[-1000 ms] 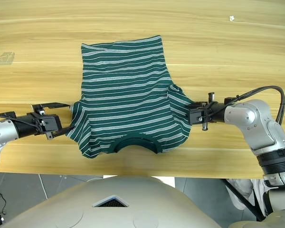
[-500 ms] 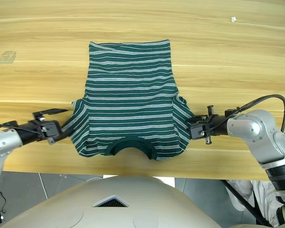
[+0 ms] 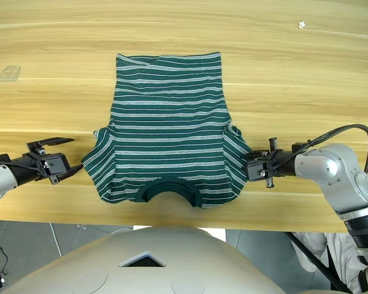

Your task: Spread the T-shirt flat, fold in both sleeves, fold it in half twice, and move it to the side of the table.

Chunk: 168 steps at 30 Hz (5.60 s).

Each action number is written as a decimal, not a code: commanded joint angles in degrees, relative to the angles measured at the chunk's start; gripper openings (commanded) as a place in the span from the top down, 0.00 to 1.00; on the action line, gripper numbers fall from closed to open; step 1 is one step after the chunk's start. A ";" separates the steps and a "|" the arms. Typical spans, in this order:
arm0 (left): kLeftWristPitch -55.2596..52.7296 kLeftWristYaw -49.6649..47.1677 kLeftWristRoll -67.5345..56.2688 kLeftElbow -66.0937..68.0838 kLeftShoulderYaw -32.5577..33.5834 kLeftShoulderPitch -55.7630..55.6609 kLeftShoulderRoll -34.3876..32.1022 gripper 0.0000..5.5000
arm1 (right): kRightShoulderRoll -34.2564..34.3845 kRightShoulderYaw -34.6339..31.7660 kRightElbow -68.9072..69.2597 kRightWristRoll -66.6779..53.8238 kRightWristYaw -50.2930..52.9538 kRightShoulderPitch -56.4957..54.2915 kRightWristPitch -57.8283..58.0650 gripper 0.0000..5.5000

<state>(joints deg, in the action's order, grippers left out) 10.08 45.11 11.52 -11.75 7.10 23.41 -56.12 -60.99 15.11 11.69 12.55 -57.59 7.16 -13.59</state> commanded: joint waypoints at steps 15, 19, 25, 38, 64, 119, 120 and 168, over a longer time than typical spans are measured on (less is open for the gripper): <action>-2.70 1.24 1.99 -5.55 -10.49 -3.87 4.71 0.32 | 0.04 0.30 -0.07 1.95 -0.67 1.44 1.00 0.73; -0.87 -0.32 4.20 -0.32 -12.42 -3.77 5.00 0.32 | 0.20 0.71 -0.15 2.04 -0.78 1.34 0.85 0.73; 2.21 -2.96 5.38 4.00 -6.93 -0.71 0.09 0.32 | -0.17 0.48 -0.03 1.72 -0.80 2.18 0.89 0.73; 4.88 -6.00 5.69 3.15 -7.40 0.84 1.61 0.32 | 1.44 0.30 0.70 0.83 -0.28 1.79 0.55 0.73; -17.48 -20.97 -32.61 -15.86 15.58 -1.83 25.77 0.32 | 30.14 -16.70 -11.23 -2.00 40.37 -14.23 -2.09 0.73; -37.81 -40.56 -47.61 -8.11 11.63 8.13 50.22 1.00 | 41.65 -22.94 -16.07 -6.17 55.36 -17.16 -9.88 0.73; -37.64 -40.71 -47.30 -8.19 11.61 8.13 50.30 1.00 | 41.71 -22.78 -16.05 -6.07 55.34 -17.13 -9.82 0.73; -9.79 -13.06 -27.25 -26.19 -27.25 17.00 35.24 0.76 | 41.15 -18.44 -17.59 -7.02 51.04 -15.26 -8.87 0.73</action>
<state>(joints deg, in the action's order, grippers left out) -0.12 31.45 -13.85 -36.61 -20.06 39.98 -20.34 -19.63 -3.73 -6.11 6.85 -4.68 -9.05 -23.71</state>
